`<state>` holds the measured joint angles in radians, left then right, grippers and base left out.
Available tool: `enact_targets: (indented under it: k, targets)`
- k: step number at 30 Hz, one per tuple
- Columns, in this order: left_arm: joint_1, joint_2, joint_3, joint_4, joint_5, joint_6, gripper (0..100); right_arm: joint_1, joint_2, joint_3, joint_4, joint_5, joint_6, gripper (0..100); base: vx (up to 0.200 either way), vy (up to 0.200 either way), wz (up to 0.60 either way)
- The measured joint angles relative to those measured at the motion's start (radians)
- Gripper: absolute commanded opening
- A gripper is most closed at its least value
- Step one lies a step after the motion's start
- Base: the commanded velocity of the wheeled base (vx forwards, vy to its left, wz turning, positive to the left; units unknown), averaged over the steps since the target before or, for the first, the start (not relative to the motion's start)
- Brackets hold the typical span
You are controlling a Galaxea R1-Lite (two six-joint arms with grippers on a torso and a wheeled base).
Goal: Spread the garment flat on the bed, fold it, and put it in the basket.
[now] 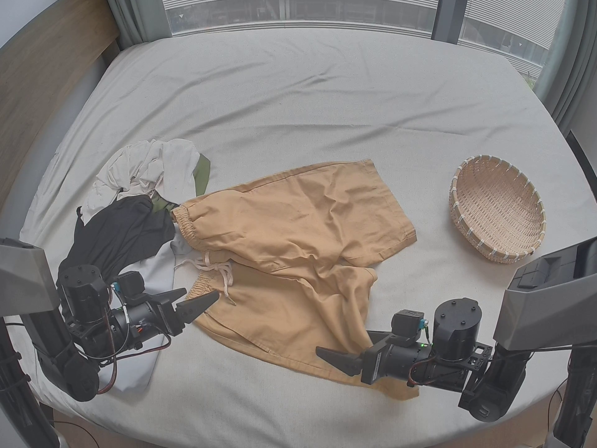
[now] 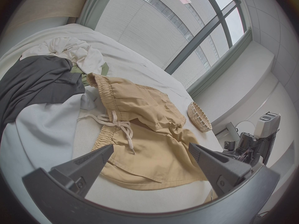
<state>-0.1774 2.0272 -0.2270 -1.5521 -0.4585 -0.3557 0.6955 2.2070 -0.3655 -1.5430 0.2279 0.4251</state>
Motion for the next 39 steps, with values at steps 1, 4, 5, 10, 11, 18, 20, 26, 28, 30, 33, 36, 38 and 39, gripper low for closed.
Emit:
enact_targets:
  k: [1,4,5,10,11,18,20,26,28,30,33,36,38,39]
  targets:
    - [-0.001,0.000,0.000,0.000,0.000,0.000,100,0.008,-0.005,0.001,0.000,-0.002,0.001,100,0.000,0.000,0.00]
    - [-0.002,0.002,-0.001,0.000,0.000,0.000,100,0.024,-0.015,0.005,0.001,-0.003,0.002,100,0.000,0.000,0.00]
    - [-0.002,0.003,-0.001,0.000,0.000,0.000,100,0.025,-0.017,0.005,0.000,-0.003,0.002,100,0.000,0.000,0.00]
    - [-0.004,0.005,-0.001,0.000,0.000,0.000,100,0.029,-0.014,-0.002,0.000,0.000,0.002,100,0.000,0.000,0.00]
    - [-0.005,0.005,0.000,0.000,0.000,0.000,100,0.029,-0.011,-0.007,0.001,0.000,0.002,100,0.000,0.000,0.00]
    - [-0.005,0.010,0.006,0.000,0.001,0.001,100,0.029,0.042,-0.082,0.001,0.011,0.002,100,0.000,0.000,0.00]
    - [-0.005,0.012,0.007,0.000,0.001,0.001,100,0.029,0.062,-0.106,0.001,0.013,0.001,100,0.000,0.000,0.00]
    - [-0.005,0.014,0.007,0.000,0.001,0.002,100,0.031,0.114,-0.164,0.003,0.015,-0.001,100,0.000,0.000,0.00]
    - [-0.005,0.014,0.008,0.000,0.001,0.002,100,0.034,0.130,-0.178,0.003,0.015,-0.001,100,0.000,0.000,0.00]
    - [-0.005,0.015,0.010,0.000,0.001,0.002,100,0.039,0.145,-0.190,0.003,0.016,-0.001,100,0.000,0.000,0.00]
    - [-0.004,0.016,0.013,0.000,0.001,0.002,100,0.046,0.156,-0.193,0.002,0.016,0.001,100,0.000,0.000,0.00]
    - [-0.004,0.016,0.014,0.000,0.001,0.002,100,0.047,0.150,-0.188,0.001,0.015,0.006,100,0.000,0.000,0.00]
    - [-0.003,0.016,0.014,0.000,0.001,0.002,100,0.045,0.138,-0.179,0.001,0.015,0.009,100,0.000,0.000,0.00]
    - [-0.003,0.016,0.014,0.000,0.001,0.002,100,0.044,0.128,-0.173,0.001,0.015,0.009,100,0.000,0.000,0.00]
